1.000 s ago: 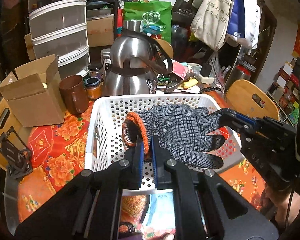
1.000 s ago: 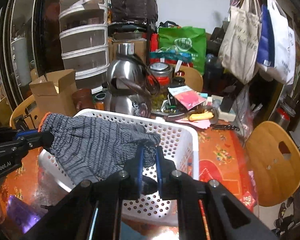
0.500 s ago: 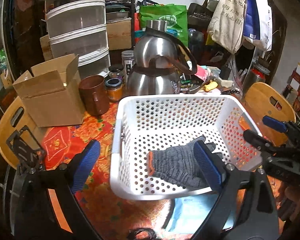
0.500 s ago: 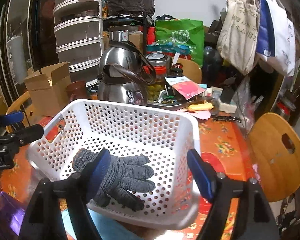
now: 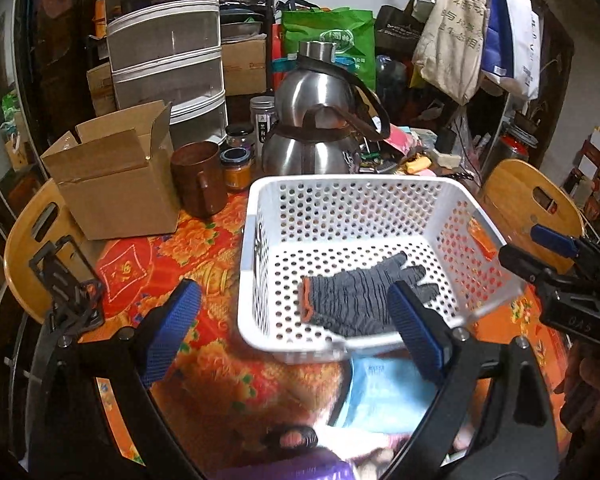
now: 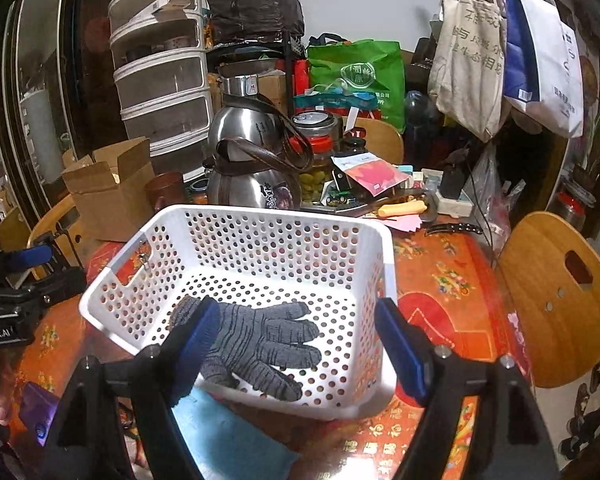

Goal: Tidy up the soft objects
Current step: 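Open the left gripper to drop the glove into the basket, then move the left gripper back to the clear plastic bag and close on it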

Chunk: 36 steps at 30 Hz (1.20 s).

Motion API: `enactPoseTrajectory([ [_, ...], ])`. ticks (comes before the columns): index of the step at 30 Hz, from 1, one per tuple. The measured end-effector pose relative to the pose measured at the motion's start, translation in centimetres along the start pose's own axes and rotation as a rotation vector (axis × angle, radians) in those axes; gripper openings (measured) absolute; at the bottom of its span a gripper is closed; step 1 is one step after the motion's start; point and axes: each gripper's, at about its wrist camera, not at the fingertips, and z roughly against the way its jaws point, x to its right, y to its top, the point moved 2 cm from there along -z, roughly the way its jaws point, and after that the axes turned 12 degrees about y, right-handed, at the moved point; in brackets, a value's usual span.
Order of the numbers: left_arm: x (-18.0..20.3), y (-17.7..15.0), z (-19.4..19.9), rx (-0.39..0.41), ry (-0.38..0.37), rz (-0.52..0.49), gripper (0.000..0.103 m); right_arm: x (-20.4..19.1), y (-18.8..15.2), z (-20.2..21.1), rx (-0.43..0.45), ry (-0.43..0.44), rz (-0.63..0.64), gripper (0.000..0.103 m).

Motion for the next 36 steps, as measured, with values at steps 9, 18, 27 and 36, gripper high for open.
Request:
enactPoseTrajectory([
  [9,-4.3,-8.0,8.9,0.022,0.032,-0.049,0.093,-2.2,-6.2,6.3,-0.014,-0.01,0.006,0.079],
  [18,-9.3,-20.2,15.3,0.032,-0.066,0.053,0.094,-4.5,-18.4,13.4,0.013,-0.022,-0.014,0.08],
  [27,-8.3,-31.0,13.6,0.003,-0.047,0.023,0.095,-6.2,-29.6,17.1,0.047,0.017,-0.083,0.08],
  [36,-7.2,-33.4,9.7,-0.077,-0.118,0.068,0.095,-8.4,-32.7,13.9,-0.012,0.117,-0.065,0.067],
])
